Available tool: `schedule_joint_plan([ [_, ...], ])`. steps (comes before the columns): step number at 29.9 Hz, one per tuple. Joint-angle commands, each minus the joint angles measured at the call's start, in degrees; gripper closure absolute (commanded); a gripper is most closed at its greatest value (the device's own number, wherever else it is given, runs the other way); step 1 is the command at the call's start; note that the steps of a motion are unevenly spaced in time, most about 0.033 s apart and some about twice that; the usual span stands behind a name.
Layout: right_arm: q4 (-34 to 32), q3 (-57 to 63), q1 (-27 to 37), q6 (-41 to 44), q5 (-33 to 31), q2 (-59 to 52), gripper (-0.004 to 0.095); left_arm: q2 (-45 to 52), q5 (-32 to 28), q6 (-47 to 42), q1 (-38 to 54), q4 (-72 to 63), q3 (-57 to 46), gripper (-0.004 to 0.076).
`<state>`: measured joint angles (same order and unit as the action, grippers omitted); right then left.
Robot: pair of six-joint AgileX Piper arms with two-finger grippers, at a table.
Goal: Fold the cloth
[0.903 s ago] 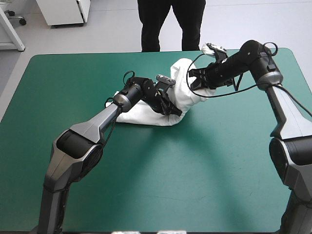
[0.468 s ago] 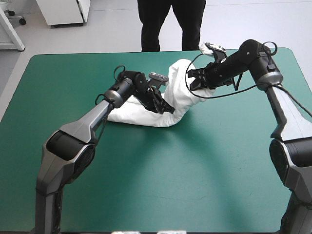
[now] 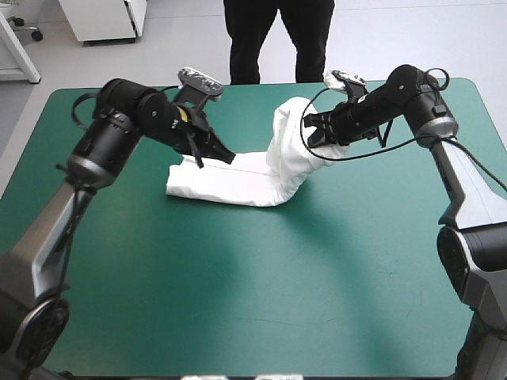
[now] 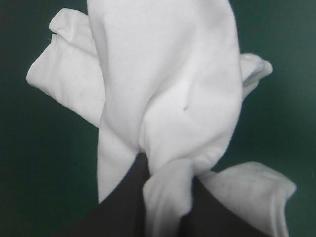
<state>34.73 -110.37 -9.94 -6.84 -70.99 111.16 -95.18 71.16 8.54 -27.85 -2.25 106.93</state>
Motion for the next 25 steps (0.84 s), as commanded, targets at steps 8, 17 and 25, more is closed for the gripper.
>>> schedule_joint_plan([
  [8, 3.2, -2.0, -8.8, -2.1, 9.7, -3.7, 0.0921, 23.5, 2.7, -5.1, -0.1, 2.3, -21.8, 0.0733],
  [17, 3.6, -2.0, -18.0, -3.9, 23.0, -0.1, 0.0921, 35.8, 2.7, -7.0, -0.1, -1.6, -30.2, 0.0733],
  [25, 8.0, -4.7, -22.1, -7.0, 24.2, 6.9, 0.0792, 41.7, 2.7, -9.2, -0.1, -1.8, -30.2, 0.0733],
])
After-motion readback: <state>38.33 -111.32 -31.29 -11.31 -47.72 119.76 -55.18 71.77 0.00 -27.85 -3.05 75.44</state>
